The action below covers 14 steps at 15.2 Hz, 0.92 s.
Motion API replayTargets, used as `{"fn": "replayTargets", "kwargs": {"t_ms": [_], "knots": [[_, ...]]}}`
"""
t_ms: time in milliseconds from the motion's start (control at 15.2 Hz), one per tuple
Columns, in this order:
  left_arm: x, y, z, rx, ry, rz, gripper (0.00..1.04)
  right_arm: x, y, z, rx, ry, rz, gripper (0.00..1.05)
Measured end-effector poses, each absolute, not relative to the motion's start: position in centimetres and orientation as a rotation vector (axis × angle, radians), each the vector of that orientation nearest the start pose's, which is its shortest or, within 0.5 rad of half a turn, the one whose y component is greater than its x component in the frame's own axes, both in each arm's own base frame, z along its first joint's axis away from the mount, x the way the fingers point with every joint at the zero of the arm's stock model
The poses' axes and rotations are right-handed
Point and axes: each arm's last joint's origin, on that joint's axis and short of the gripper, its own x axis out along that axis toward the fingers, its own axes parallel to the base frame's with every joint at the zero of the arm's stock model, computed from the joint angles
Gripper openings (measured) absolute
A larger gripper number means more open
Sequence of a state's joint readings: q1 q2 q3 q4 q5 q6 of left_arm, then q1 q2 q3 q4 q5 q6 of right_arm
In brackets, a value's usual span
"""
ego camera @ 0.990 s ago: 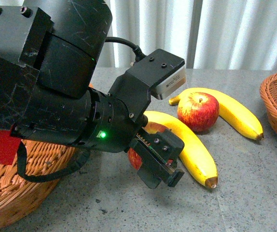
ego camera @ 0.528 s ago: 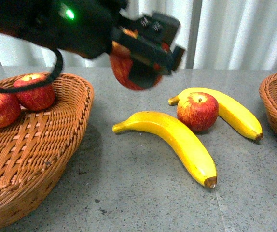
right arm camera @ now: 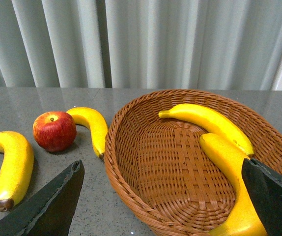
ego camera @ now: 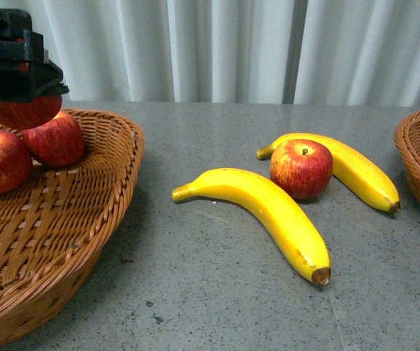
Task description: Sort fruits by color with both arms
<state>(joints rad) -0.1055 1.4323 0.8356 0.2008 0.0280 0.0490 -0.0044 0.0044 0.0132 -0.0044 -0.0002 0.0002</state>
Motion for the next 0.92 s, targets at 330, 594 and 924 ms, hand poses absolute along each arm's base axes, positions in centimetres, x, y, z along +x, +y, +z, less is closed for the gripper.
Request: {"fn": "replayTargets", "kwargs": {"t_ms": [330,594,924], "knots": [[32.6,-1.8,20.0,-0.036,0.487,-0.101,0.68,9.7,0.0,16.7,0.0,-0.004,-0.005,0.98],[32.7,-2.2,19.4,-0.047,0.487,-0.15,0.68,9.7,0.0,16.7,0.0,-0.004,-0.004,0.98],[32.6,-3.2,19.4,-0.036,0.486,-0.208,0.68,9.7,0.0,16.7,0.0,-0.004,-0.004,0.98]]}}
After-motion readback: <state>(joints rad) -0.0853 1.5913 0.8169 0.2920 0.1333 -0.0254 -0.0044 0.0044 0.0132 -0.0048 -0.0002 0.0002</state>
